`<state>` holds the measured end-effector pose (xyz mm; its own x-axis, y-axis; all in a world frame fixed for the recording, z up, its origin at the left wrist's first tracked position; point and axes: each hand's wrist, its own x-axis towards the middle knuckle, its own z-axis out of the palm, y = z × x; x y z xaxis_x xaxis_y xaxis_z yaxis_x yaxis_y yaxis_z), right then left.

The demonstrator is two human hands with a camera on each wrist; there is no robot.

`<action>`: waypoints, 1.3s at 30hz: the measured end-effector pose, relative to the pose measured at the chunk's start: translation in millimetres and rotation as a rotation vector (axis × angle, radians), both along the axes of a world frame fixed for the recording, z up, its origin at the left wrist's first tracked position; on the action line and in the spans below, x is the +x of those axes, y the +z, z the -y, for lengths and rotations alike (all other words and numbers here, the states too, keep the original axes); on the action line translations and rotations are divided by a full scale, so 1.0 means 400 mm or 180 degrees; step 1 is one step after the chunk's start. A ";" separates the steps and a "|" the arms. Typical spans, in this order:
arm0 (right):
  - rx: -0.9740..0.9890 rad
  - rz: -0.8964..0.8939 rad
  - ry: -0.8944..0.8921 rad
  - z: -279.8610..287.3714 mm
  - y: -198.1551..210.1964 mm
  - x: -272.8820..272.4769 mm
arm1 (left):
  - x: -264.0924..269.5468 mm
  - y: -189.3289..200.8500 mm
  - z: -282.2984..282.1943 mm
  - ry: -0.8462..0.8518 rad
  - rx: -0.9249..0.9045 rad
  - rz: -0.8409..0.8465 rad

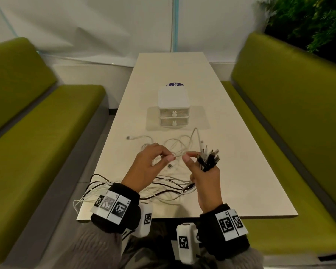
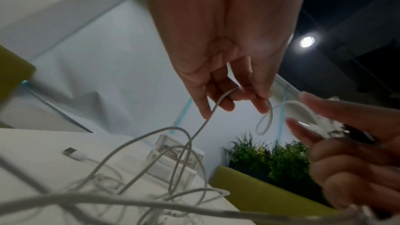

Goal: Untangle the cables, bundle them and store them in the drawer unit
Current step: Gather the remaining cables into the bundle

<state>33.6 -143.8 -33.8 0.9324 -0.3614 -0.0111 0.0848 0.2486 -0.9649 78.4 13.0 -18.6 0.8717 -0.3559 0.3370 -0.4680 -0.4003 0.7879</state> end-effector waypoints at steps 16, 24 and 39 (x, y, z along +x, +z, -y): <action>0.0761 -0.0157 -0.0520 0.042 0.004 0.014 | 0.015 -0.053 -0.027 0.0057 0.0687 0.0060; 0.1274 -0.0176 -0.0979 0.044 -0.009 0.015 | 0.056 -0.094 -0.122 0.0602 0.0653 -0.0521; 0.0297 -0.0256 -0.0021 -0.028 -0.007 0.007 | 0.001 -0.027 0.048 -0.0377 -0.0097 -0.0233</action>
<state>36.3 -132.8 -36.4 0.9247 -0.3614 -0.1196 0.0100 0.3373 -0.9414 78.7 -6.1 -29.6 0.8469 -0.4482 0.2861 -0.4513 -0.3211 0.8326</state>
